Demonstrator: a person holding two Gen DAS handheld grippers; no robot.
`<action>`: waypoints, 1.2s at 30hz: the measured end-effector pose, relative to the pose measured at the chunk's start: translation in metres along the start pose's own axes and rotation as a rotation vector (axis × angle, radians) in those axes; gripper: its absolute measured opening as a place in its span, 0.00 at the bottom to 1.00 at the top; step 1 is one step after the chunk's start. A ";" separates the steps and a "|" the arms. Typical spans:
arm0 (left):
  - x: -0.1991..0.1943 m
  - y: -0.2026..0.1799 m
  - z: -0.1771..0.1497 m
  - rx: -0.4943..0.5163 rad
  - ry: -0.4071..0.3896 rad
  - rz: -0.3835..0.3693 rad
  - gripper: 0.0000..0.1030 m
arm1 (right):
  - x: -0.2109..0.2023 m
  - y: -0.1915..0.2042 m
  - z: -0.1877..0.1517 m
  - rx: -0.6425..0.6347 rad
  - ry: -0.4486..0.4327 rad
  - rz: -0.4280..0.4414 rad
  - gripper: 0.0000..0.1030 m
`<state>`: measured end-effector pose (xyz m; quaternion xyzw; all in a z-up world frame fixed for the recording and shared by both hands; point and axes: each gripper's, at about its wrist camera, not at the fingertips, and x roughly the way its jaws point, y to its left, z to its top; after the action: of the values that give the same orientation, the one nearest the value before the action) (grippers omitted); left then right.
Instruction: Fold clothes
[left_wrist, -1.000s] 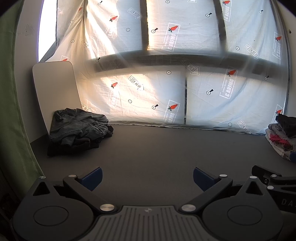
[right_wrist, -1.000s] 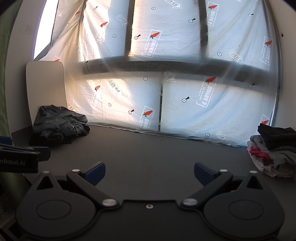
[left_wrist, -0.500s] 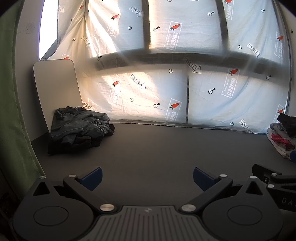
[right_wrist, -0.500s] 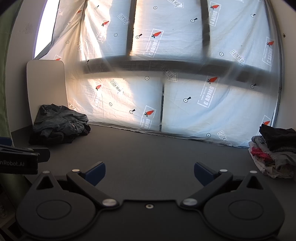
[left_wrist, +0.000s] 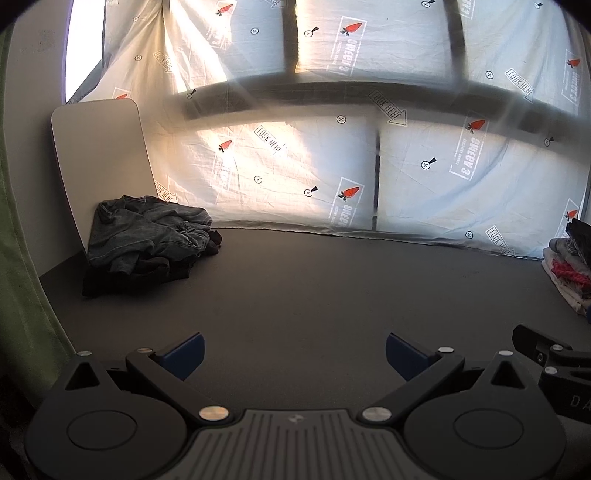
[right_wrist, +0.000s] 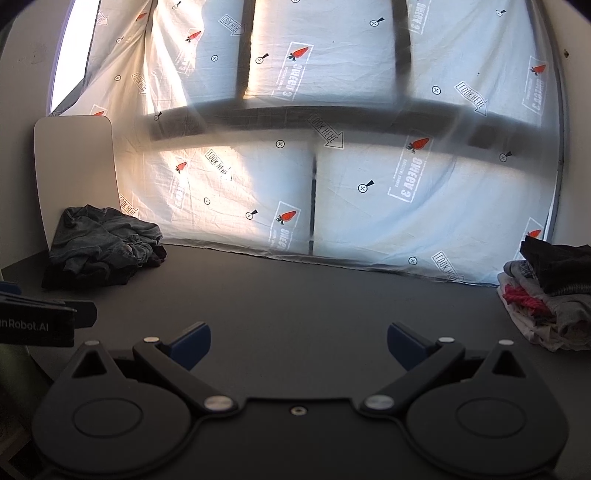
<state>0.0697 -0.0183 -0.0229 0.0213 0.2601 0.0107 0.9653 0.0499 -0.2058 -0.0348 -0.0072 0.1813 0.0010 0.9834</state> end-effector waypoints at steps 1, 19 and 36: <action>0.009 -0.003 0.003 -0.002 0.015 -0.002 1.00 | 0.008 -0.003 0.001 0.001 0.005 0.011 1.00; 0.154 0.044 0.071 -0.177 0.192 0.145 1.00 | 0.196 0.017 0.056 0.023 0.158 0.079 1.00; 0.390 0.260 0.126 -0.406 0.305 0.161 0.92 | 0.448 0.201 0.124 0.133 0.337 0.259 0.78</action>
<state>0.4680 0.2489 -0.0973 -0.1538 0.3926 0.1425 0.8955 0.5119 -0.0036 -0.0812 0.0811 0.3423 0.1140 0.9291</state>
